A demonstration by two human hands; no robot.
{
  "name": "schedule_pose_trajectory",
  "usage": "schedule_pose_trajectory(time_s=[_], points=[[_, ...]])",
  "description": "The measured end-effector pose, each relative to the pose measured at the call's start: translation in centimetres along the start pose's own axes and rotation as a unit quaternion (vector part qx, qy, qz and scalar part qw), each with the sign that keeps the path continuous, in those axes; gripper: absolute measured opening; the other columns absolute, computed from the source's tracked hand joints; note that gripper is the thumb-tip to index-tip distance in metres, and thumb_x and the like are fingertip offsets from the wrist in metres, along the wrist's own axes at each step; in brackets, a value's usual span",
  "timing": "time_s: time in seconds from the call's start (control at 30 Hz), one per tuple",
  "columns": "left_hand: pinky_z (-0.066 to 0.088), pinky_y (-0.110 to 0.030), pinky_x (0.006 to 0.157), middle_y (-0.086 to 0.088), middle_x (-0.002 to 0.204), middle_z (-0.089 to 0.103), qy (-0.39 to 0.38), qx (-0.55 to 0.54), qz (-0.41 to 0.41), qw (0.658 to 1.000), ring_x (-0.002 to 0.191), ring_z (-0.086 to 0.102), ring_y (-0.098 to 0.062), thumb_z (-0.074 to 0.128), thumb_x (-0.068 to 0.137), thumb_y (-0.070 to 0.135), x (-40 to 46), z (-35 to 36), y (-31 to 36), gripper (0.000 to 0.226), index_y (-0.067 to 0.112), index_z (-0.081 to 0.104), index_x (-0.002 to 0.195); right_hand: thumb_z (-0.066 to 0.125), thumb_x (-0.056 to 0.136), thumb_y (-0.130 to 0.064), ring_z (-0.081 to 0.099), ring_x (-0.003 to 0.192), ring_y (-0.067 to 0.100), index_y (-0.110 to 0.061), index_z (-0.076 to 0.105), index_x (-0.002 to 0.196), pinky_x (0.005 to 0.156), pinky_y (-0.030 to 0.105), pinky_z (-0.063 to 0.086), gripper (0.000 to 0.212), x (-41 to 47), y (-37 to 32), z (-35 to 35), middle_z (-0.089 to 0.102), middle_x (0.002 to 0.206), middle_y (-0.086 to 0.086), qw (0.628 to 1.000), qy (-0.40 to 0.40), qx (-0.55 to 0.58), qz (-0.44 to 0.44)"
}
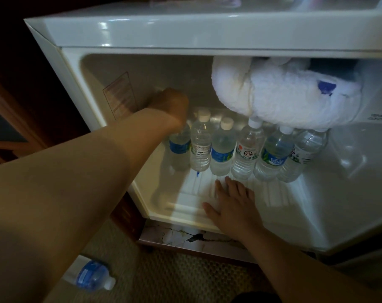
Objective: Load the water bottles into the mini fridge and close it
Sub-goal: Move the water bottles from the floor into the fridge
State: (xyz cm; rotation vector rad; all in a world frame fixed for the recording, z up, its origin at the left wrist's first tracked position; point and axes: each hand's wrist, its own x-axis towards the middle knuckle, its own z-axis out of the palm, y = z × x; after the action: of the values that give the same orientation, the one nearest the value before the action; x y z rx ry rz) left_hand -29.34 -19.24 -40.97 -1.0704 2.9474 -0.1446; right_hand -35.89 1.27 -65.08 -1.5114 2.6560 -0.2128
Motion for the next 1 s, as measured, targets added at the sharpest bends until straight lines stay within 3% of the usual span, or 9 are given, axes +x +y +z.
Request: schedule_pose_trajectory(time_s=[0.23,0.4,0.53,0.6,0.67,0.77,0.83,0.9,1.0], points=[[0.053,-0.040,0.087,-0.020,0.123,0.068,-0.013,0.030,-0.010,0.999,0.112,0.066,-0.037,0.070,0.092,0.009,-1.8,-0.7,1.0,0.032,0.004,0.068,0.123,0.023,0.088,-0.082,0.023,0.148,0.030,-0.028,0.035,0.155,0.118,0.051,0.022,0.088,0.2,-0.1,-0.1,0.027,0.165,0.009,1.000,0.003,0.014,0.005],[0.055,-0.043,0.083,-0.014,0.111,0.066,0.169,0.007,0.051,0.984,0.099,0.066,-0.034,0.064,0.093,0.016,-8.7,-1.5,-0.6,0.026,0.010,0.065,0.118,0.045,0.084,-0.075,0.050,0.120,0.029,-0.031,0.067,0.114,0.095,0.046,0.043,0.058,-0.2,-0.5,-0.7,0.062,0.129,0.002,0.996,0.079,0.006,-0.032],[0.055,-0.043,0.059,-0.004,0.084,0.065,0.286,-0.076,0.208,0.932,0.069,0.065,-0.027,0.058,0.101,0.033,-17.1,2.0,-5.3,0.021,0.014,0.067,0.100,0.063,0.086,-0.054,0.056,0.098,0.030,-0.023,0.074,0.107,0.080,0.042,0.041,0.039,-0.9,-3.2,-1.3,0.064,0.104,0.002,0.945,0.224,0.130,-0.197],[0.052,-0.040,0.055,-0.004,0.078,0.064,0.236,-0.055,0.294,0.925,0.064,0.063,-0.026,0.061,0.102,0.031,-21.5,5.4,-8.4,0.023,0.013,0.071,0.092,0.063,0.091,-0.047,0.055,0.091,0.027,-0.022,0.072,0.109,0.076,0.041,0.041,0.031,-1.4,-6.6,-1.7,0.062,0.100,0.003,0.907,0.211,0.154,-0.329],[0.052,-0.038,0.054,-0.006,0.075,0.063,0.156,-0.035,0.311,0.937,0.063,0.062,-0.025,0.063,0.102,0.029,-25.8,8.9,-12.3,0.023,0.014,0.071,0.086,0.062,0.096,-0.038,0.055,0.087,0.025,-0.018,0.072,0.107,0.075,0.039,0.044,0.025,-2.3,-11.2,-1.0,0.062,0.096,0.005,0.858,0.164,0.178,-0.453],[0.050,-0.034,0.047,-0.002,0.073,0.062,0.049,0.006,0.206,0.977,0.058,0.061,-0.024,0.054,0.105,0.036,-31.6,13.4,-19.3,0.028,0.018,0.065,0.086,0.065,0.096,-0.028,0.054,0.072,0.022,-0.016,0.072,0.093,0.062,0.036,0.041,0.014,-4.3,-17.7,2.1,0.060,0.080,0.003,0.788,0.112,0.179,-0.578],[0.051,-0.033,0.046,-0.001,0.070,0.061,0.021,0.034,0.086,0.996,0.054,0.060,-0.025,0.047,0.103,0.041,-35.3,15.5,-24.0,0.031,0.020,0.062,0.086,0.064,0.096,-0.026,0.049,0.067,0.014,-0.019,0.067,0.088,0.055,0.030,0.038,0.011,-5.3,-21.2,4.9,0.057,0.075,-0.002,0.769,0.049,0.182,-0.611],[0.053,-0.035,0.049,0.002,0.069,0.060,0.002,0.061,-0.055,0.997,0.055,0.059,-0.022,0.038,0.098,0.051,-38.5,18.0,-27.7,0.034,0.025,0.058,0.088,0.059,0.097,-0.035,0.048,0.075,0.004,-0.025,0.061,0.099,0.060,0.023,0.040,0.010,-5.9,-24.2,8.0,0.056,0.086,-0.008,0.796,-0.037,0.188,-0.574],[0.057,-0.035,0.073,0.005,0.105,0.065,-0.131,0.065,-0.187,0.971,0.092,0.061,-0.016,0.039,0.093,0.060,-41.8,23.6,-29.8,0.040,0.035,0.055,0.120,0.063,0.089,-0.055,0.053,0.105,0.004,-0.037,0.043,0.136,0.079,0.022,0.047,0.054,-6.6,-28.1,12.4,0.049,0.122,-0.012,0.901,-0.134,0.194,-0.363]])
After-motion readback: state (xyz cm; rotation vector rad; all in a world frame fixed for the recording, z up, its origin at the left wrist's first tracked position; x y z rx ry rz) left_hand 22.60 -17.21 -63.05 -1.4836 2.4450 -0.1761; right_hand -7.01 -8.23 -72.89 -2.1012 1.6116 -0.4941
